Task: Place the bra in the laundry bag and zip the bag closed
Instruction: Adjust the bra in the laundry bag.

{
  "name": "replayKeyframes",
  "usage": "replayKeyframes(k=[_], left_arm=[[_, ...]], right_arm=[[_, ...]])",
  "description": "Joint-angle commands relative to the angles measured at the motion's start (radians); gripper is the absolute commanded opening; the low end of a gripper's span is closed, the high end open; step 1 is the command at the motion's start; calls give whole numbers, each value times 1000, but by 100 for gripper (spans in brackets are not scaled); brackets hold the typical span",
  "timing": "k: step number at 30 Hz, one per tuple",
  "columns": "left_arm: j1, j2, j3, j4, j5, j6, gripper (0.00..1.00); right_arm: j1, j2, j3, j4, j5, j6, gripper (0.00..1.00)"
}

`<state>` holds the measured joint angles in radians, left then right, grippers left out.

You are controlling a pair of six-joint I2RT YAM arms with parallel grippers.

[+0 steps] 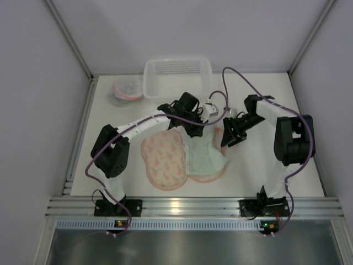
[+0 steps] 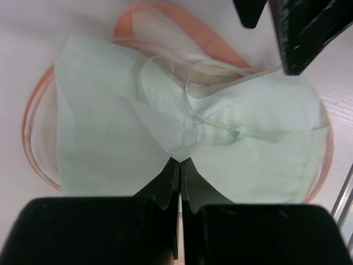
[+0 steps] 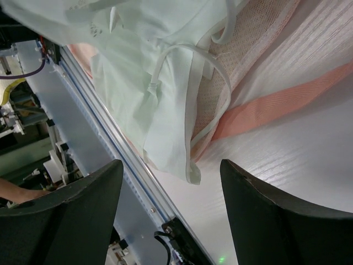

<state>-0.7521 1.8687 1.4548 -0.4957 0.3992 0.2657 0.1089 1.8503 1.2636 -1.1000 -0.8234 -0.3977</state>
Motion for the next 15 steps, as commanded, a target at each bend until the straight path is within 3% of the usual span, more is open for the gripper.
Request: replayKeyframes(k=[1,12,15], left_arm=[[-6,-62,35,23,78,-39,0],[5,125,124,25,-2,-99,1],[5,104,92,23,38,-92,25]], right_arm=[[-9,-28,19,12,-26,-12,72],[-8,-25,20,12,-39,-7,71],[-8,-23,23,14,-40,-7,71]])
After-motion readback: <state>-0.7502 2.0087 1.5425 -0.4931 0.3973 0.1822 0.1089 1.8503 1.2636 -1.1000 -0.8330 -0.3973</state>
